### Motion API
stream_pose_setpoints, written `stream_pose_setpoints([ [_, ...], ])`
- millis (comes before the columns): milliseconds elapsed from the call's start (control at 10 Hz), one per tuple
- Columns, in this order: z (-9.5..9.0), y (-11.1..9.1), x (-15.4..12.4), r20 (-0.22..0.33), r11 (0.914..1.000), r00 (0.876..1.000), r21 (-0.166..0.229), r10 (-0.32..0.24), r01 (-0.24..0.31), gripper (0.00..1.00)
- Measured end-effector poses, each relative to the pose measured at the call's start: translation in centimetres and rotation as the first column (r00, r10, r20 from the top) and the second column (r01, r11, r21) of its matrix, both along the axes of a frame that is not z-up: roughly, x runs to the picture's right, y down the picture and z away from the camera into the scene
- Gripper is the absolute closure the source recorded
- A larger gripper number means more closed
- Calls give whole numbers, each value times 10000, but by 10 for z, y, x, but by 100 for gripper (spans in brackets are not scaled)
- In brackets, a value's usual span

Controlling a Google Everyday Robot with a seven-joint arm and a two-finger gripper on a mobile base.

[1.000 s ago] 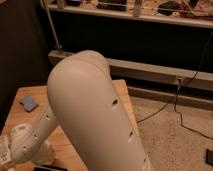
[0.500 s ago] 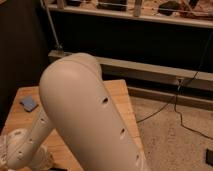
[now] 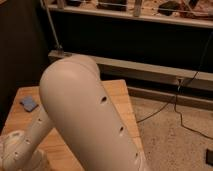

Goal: Push the eraser across the table

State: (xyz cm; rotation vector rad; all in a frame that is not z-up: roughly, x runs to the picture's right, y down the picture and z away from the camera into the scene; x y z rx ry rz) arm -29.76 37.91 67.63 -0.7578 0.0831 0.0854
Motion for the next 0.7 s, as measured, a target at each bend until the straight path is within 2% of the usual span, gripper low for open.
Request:
stream_pose_setpoints([
  [200, -1, -8, -3, -89, 9992, 9994, -251, 321, -324, 100],
  [300, 2, -20, -4, -300, 9970, 9970, -269, 719, -727, 100],
  [400, 3, -22, -1, -380, 9968, 9965, -253, 749, -759, 100],
  [500, 3, -21, -2, -364, 9970, 9967, -256, 720, -729, 97],
  [700, 2, -20, -3, -345, 9969, 9967, -265, 728, -738, 78],
])
